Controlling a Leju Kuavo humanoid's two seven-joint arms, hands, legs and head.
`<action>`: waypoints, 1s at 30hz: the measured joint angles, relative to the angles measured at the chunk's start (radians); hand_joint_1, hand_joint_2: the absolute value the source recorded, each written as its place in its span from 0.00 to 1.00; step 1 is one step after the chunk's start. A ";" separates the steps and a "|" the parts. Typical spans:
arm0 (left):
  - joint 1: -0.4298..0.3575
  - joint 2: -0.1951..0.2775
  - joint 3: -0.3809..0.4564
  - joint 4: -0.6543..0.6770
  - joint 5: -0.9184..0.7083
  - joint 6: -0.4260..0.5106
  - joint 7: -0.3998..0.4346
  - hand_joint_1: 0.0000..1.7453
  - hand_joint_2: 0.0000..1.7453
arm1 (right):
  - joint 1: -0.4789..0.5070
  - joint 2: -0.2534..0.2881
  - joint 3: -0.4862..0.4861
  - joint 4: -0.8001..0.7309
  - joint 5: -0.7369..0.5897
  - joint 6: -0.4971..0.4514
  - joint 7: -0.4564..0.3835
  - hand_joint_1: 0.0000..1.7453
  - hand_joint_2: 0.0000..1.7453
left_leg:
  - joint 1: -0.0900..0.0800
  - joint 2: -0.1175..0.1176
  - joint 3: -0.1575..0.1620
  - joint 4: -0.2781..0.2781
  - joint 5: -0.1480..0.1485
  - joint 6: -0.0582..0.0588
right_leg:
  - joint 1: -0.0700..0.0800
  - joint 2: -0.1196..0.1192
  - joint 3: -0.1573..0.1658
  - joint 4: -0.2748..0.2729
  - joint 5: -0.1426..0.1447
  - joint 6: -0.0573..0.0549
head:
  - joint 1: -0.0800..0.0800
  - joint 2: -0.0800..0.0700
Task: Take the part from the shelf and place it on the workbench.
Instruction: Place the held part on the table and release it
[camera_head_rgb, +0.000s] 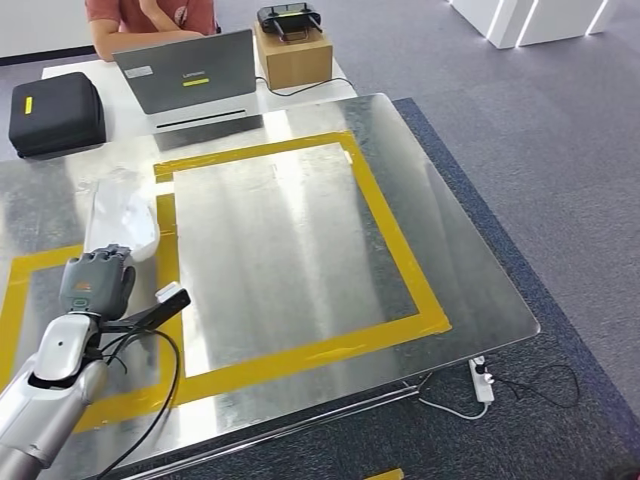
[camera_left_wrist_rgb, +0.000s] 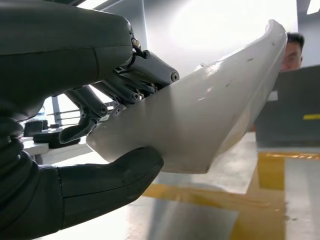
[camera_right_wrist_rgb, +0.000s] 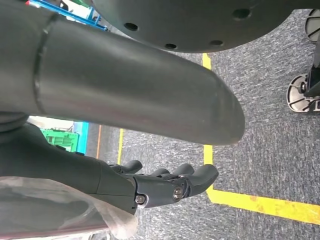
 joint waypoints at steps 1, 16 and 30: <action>0.000 0.006 0.002 0.000 0.000 -0.013 0.004 1.00 1.00 | 0.000 0.000 0.000 0.000 -0.001 0.000 0.000 0.00 0.00 | 0.000 0.000 0.000 0.000 0.000 0.000 | 0.000 0.000 0.000 0.000 0.000 0.000 | 0.000 0.000; 0.039 0.056 0.018 -0.059 0.052 -0.055 0.005 1.00 1.00 | 0.000 0.000 -0.022 0.000 -0.002 -0.003 -0.001 0.00 0.00 | 0.000 0.000 0.000 0.000 0.000 0.000 | 0.000 0.000 0.000 0.000 0.000 0.000 | 0.000 0.000; 0.117 0.119 0.041 -0.249 0.197 -0.145 -0.055 1.00 1.00 | 0.001 0.000 -0.025 0.000 -0.006 -0.007 -0.003 0.00 0.00 | 0.000 0.000 0.000 0.000 0.000 0.000 | 0.000 0.000 0.000 0.000 0.000 0.000 | 0.000 0.000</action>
